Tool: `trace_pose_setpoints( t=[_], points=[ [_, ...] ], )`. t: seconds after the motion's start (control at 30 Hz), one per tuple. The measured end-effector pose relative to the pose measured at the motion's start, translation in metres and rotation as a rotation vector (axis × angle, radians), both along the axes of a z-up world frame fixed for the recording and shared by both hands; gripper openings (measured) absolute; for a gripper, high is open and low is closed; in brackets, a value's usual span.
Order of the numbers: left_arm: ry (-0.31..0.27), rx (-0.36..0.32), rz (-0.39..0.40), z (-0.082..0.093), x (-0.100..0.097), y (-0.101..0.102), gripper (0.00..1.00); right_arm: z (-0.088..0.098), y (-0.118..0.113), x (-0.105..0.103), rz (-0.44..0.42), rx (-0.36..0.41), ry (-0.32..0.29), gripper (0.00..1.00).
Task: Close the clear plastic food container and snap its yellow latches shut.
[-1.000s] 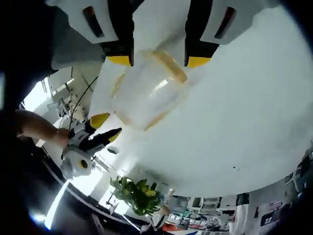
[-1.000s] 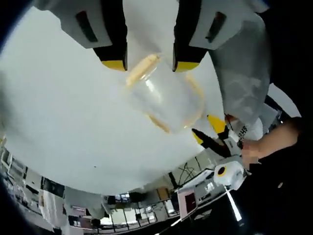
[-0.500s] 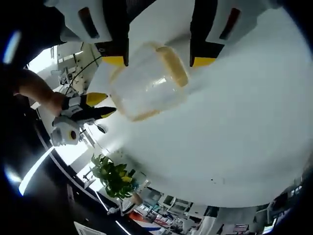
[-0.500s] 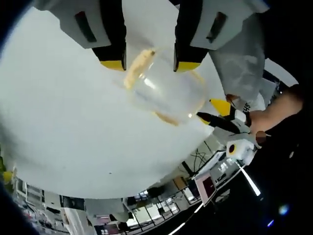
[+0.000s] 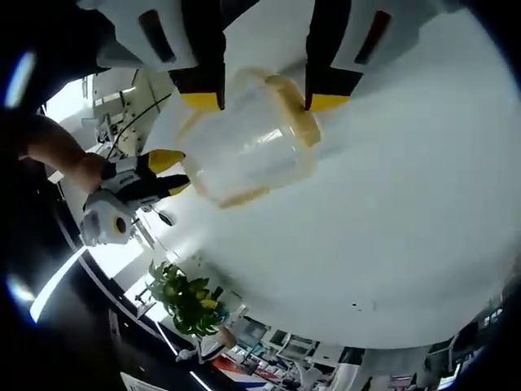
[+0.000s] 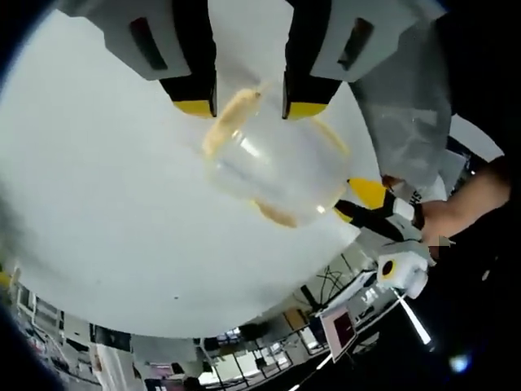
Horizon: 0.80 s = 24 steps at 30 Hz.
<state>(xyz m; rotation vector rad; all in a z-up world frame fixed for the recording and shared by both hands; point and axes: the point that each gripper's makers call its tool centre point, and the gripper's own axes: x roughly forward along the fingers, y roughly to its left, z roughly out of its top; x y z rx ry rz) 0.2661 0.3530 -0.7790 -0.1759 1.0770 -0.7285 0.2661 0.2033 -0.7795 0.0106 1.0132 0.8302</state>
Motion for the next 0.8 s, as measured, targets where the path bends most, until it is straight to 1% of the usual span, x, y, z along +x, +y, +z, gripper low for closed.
trace_pose_setpoints(
  t=[0.03, 0.07, 0.1, 0.17, 0.33, 0.53, 0.6, 0.63, 0.67, 0.7, 0.73, 0.8],
  points=[
    [-0.004, 0.024, 0.005, -0.003, 0.001, 0.003, 0.24, -0.001, 0.001, 0.000, -0.013, 0.004, 0.017, 0.28],
    [-0.014, 0.047, 0.001, -0.005, 0.001, 0.005, 0.21, 0.000, 0.002, -0.001, -0.012, 0.009, 0.020, 0.29],
    [-0.008, 0.029, 0.001, -0.003, 0.000, 0.003, 0.21, 0.000, 0.002, -0.001, -0.004, 0.007, 0.016, 0.29],
    [-0.015, 0.035, -0.012, -0.003, 0.001, 0.003, 0.21, -0.001, 0.002, -0.001, 0.006, 0.007, 0.020, 0.28],
    [-0.019, 0.037, -0.014, -0.003, 0.001, 0.003, 0.21, -0.001, 0.002, -0.001, 0.015, 0.001, 0.020, 0.27],
    [-0.027, 0.040, -0.016, -0.004, 0.001, 0.001, 0.20, -0.001, 0.002, -0.002, 0.015, 0.029, 0.021, 0.26],
    [-0.022, 0.038, -0.022, -0.004, 0.001, 0.001, 0.19, -0.001, 0.002, -0.002, 0.023, 0.044, 0.022, 0.25],
    [-0.020, 0.034, -0.028, -0.004, 0.001, 0.000, 0.17, -0.002, 0.002, -0.002, 0.019, 0.054, 0.030, 0.23],
    [-0.030, 0.050, 0.005, -0.007, 0.009, 0.002, 0.18, 0.002, 0.004, -0.002, -0.026, 0.092, 0.090, 0.23],
    [-0.001, 0.037, 0.015, -0.007, 0.008, -0.001, 0.18, 0.002, 0.005, 0.000, -0.037, 0.111, 0.089, 0.22],
    [-0.011, 0.044, -0.016, -0.006, 0.007, -0.004, 0.18, 0.002, 0.004, 0.001, -0.040, 0.123, 0.080, 0.22],
    [0.000, 0.046, -0.014, -0.006, 0.007, -0.005, 0.18, 0.001, 0.004, -0.002, -0.050, 0.139, 0.088, 0.22]
  ],
)
